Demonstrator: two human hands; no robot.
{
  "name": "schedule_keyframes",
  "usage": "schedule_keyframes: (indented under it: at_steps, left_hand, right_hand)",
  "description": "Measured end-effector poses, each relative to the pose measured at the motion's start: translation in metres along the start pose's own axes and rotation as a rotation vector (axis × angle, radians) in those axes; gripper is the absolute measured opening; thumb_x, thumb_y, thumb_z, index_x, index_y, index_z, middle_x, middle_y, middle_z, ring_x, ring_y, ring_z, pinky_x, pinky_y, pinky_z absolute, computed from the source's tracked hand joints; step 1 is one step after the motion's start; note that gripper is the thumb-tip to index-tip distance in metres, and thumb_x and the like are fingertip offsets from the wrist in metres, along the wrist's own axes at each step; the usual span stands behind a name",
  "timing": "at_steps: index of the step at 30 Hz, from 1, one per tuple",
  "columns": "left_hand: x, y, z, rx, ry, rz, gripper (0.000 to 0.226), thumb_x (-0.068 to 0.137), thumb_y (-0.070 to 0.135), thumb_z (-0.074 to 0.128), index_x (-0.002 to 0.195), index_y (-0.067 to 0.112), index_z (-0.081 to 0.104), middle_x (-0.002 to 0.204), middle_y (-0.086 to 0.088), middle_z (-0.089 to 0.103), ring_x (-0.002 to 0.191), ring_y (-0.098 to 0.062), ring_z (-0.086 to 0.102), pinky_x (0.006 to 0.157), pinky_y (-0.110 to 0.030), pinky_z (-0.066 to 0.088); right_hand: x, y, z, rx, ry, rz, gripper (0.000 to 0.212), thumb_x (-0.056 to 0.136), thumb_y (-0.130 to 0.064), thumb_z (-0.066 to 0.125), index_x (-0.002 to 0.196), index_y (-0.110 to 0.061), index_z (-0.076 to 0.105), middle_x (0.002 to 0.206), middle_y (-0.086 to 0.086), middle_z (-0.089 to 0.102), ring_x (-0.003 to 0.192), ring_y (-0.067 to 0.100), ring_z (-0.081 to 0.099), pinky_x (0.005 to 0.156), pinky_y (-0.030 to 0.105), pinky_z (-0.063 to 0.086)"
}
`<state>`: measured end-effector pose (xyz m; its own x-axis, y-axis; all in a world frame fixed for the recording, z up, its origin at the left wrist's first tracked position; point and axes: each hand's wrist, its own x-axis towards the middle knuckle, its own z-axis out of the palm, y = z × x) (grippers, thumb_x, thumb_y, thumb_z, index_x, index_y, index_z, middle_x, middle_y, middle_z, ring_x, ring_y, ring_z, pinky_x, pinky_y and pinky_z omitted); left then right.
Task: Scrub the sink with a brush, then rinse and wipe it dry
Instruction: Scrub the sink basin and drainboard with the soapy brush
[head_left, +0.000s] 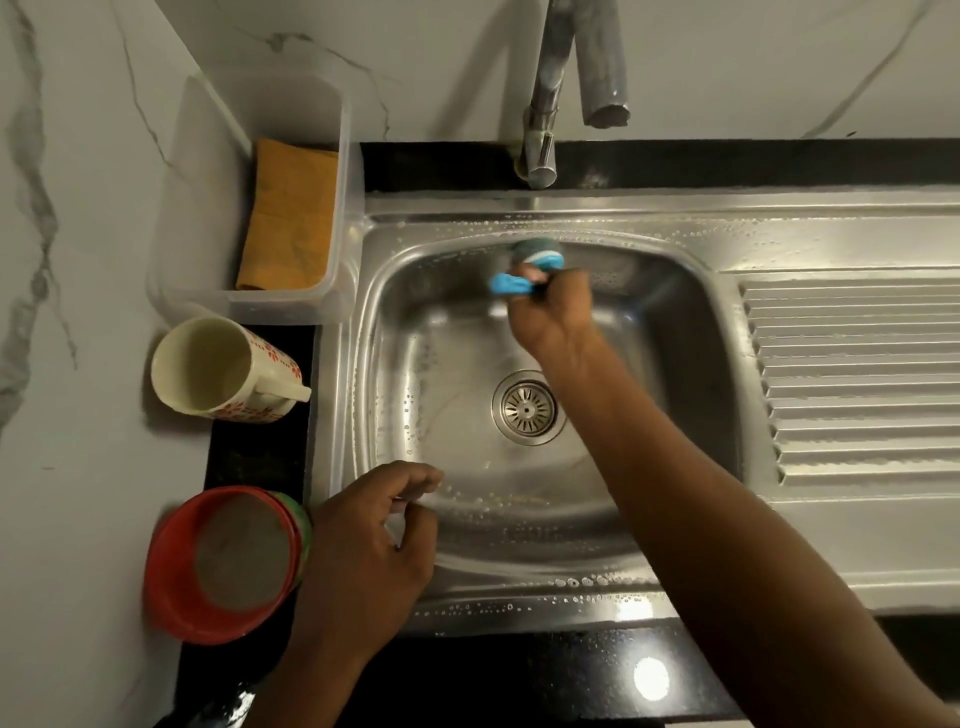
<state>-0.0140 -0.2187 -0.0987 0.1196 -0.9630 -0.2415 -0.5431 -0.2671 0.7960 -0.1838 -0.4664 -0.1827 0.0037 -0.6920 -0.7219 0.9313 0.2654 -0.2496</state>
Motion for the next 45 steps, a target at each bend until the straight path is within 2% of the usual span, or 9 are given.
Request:
schedule_keyframes:
  at_steps: [5, 9, 16, 24, 27, 30, 37, 41, 45]
  left_hand:
    - [0.006, 0.005, 0.005, -0.018, -0.037, 0.003, 0.035, 0.089, -0.001, 0.066, 0.105, 0.028, 0.078, 0.1, 0.027, 0.074, 0.101, 0.01, 0.068, 0.085, -0.005, 0.049]
    - [0.005, 0.006, 0.006, -0.019, -0.04, 0.029, 0.036, 0.089, -0.002, 0.066, 0.105, 0.028, 0.078, 0.101, 0.027, 0.074, 0.101, 0.008, 0.069, 0.082, -0.006, 0.05]
    - [-0.002, -0.005, 0.004, -0.047, -0.033, -0.002, 0.036, 0.089, -0.004, 0.066, 0.104, 0.027, 0.077, 0.104, 0.028, 0.073, 0.101, 0.007, 0.069, 0.085, -0.01, 0.053]
    - [-0.004, -0.007, 0.005, -0.057, -0.013, -0.03, 0.038, 0.09, -0.004, 0.065, 0.102, 0.03, 0.076, 0.102, 0.027, 0.074, 0.102, 0.006, 0.069, 0.086, -0.006, 0.05]
    - [-0.004, -0.005, 0.008, -0.08, 0.006, -0.027, 0.039, 0.089, -0.003, 0.065, 0.102, 0.033, 0.075, 0.101, 0.024, 0.075, 0.102, 0.003, 0.07, 0.087, -0.014, 0.054]
    - [-0.005, 0.001, 0.014, -0.085, 0.004, -0.018, 0.039, 0.089, -0.005, 0.066, 0.101, 0.03, 0.076, 0.102, 0.026, 0.074, 0.099, 0.007, 0.069, 0.082, -0.011, 0.054]
    - [-0.008, 0.008, 0.028, -0.105, 0.015, -0.036, 0.04, 0.087, -0.005, 0.067, 0.102, 0.03, 0.077, 0.099, 0.03, 0.074, 0.097, 0.008, 0.069, 0.072, -0.006, 0.051]
    - [-0.009, 0.004, 0.034, -0.117, 0.029, -0.052, 0.04, 0.088, -0.005, 0.066, 0.104, 0.03, 0.076, 0.1, 0.027, 0.074, 0.098, 0.004, 0.07, 0.071, -0.009, 0.053]
    - [-0.011, 0.006, 0.038, -0.152, 0.03, -0.073, 0.041, 0.088, -0.005, 0.065, 0.103, 0.032, 0.076, 0.1, 0.026, 0.075, 0.099, 0.004, 0.071, 0.074, -0.01, 0.054]
  right_hand:
    - [-0.009, -0.07, -0.031, 0.253, 0.13, -0.146, 0.029, 0.102, -0.006, 0.033, 0.075, -0.013, 0.042, 0.053, 0.002, 0.041, 0.04, 0.012, 0.04, 0.041, 0.02, 0.041]
    - [0.005, -0.075, -0.054, 0.262, 0.229, -0.195, 0.031, 0.102, -0.006, 0.036, 0.073, -0.014, 0.041, 0.066, 0.004, 0.041, 0.055, 0.014, 0.04, 0.044, 0.022, 0.047]
    - [0.054, -0.001, -0.049, -0.008, 0.303, -0.075, 0.036, 0.098, 0.002, 0.034, 0.07, -0.02, 0.03, 0.058, 0.0, 0.032, 0.044, 0.01, 0.032, 0.052, 0.02, 0.034]
    - [0.043, 0.077, -0.036, -0.209, 0.09, 0.081, 0.025, 0.097, 0.001, 0.034, 0.081, -0.012, 0.047, 0.065, 0.003, 0.04, 0.038, 0.01, 0.038, 0.047, 0.023, 0.041]
    - [0.025, 0.057, -0.047, -0.69, 0.068, 0.048, 0.007, 0.104, -0.007, 0.039, 0.109, -0.008, 0.044, 0.07, 0.007, 0.042, 0.047, 0.012, 0.041, 0.045, 0.026, 0.039]
    - [0.011, 0.009, -0.056, -1.607, -0.102, -0.215, 0.037, 0.105, -0.025, 0.055, 0.136, -0.007, 0.042, 0.103, 0.016, 0.062, 0.081, 0.025, 0.063, 0.07, 0.038, 0.054]
    - [0.008, -0.098, -0.065, -3.336, -0.672, -0.943, 0.051, 0.097, -0.015, 0.066, 0.143, -0.012, 0.043, 0.117, 0.012, 0.07, 0.094, 0.029, 0.073, 0.07, 0.038, 0.055]
    - [0.002, -0.115, -0.06, -3.659, -0.977, -0.949, 0.051, 0.091, -0.015, 0.075, 0.138, -0.012, 0.055, 0.119, 0.01, 0.071, 0.1, 0.028, 0.074, 0.081, 0.039, 0.061]
    - [-0.013, -0.123, -0.058, -3.7, -0.779, -0.835, 0.037, 0.091, -0.018, 0.076, 0.126, -0.017, 0.063, 0.121, 0.008, 0.07, 0.104, 0.028, 0.073, 0.082, 0.04, 0.058]
